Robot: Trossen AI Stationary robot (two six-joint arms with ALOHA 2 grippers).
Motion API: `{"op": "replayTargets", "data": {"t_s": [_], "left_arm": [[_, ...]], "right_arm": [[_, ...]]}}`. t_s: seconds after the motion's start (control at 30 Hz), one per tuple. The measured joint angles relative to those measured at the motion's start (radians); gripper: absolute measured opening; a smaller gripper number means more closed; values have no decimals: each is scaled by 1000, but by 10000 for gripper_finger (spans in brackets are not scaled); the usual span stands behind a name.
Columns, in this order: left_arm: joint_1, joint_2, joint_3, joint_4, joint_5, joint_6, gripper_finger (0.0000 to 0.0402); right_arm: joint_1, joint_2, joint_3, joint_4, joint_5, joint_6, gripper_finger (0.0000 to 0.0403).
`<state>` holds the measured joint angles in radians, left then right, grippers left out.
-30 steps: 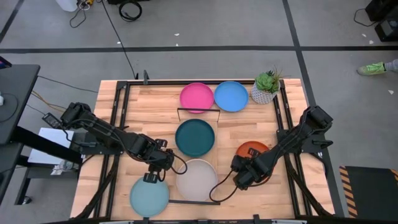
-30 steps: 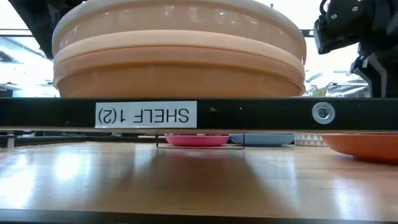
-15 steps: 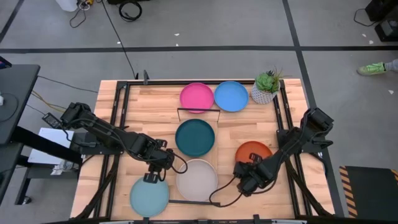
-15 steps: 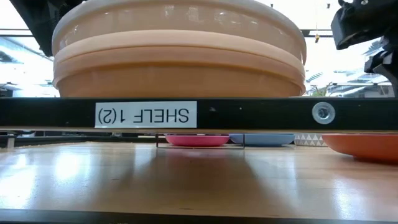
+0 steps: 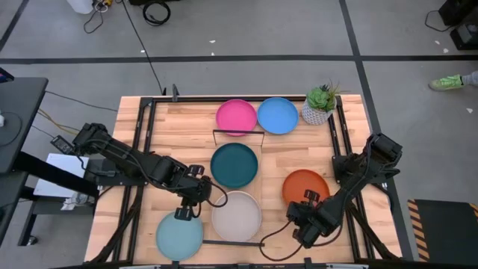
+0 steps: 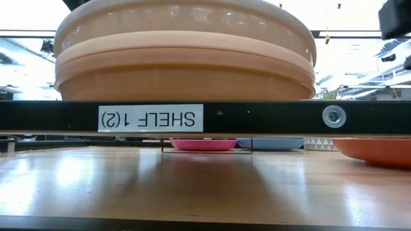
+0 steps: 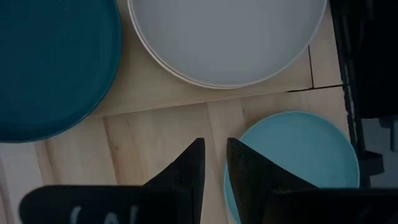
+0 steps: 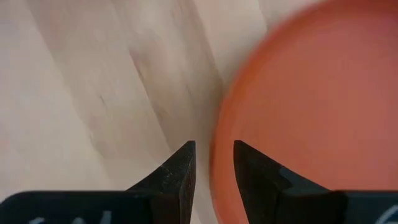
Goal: Place and stack plates onto a shelf
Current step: Stack the orange plate on top of the dark green plate on the shelf
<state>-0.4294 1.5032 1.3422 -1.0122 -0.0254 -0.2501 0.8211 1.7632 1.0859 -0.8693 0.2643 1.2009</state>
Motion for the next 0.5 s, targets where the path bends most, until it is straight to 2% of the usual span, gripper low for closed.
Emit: {"op": "replayTargets", "data": {"t_s": [0.2, 0.37, 0.5], "left_arm": [[0, 0, 0, -12, -24, 9, 73], [0, 0, 0, -11, -27, 37, 73], [0, 0, 0, -10, -27, 47, 73]], "right_arm": [[12, 77, 0, -23, -126, -12, 110], [28, 79, 0, -49, -135, -24, 104], [42, 67, 0, -90, -135, -27, 80]]}}
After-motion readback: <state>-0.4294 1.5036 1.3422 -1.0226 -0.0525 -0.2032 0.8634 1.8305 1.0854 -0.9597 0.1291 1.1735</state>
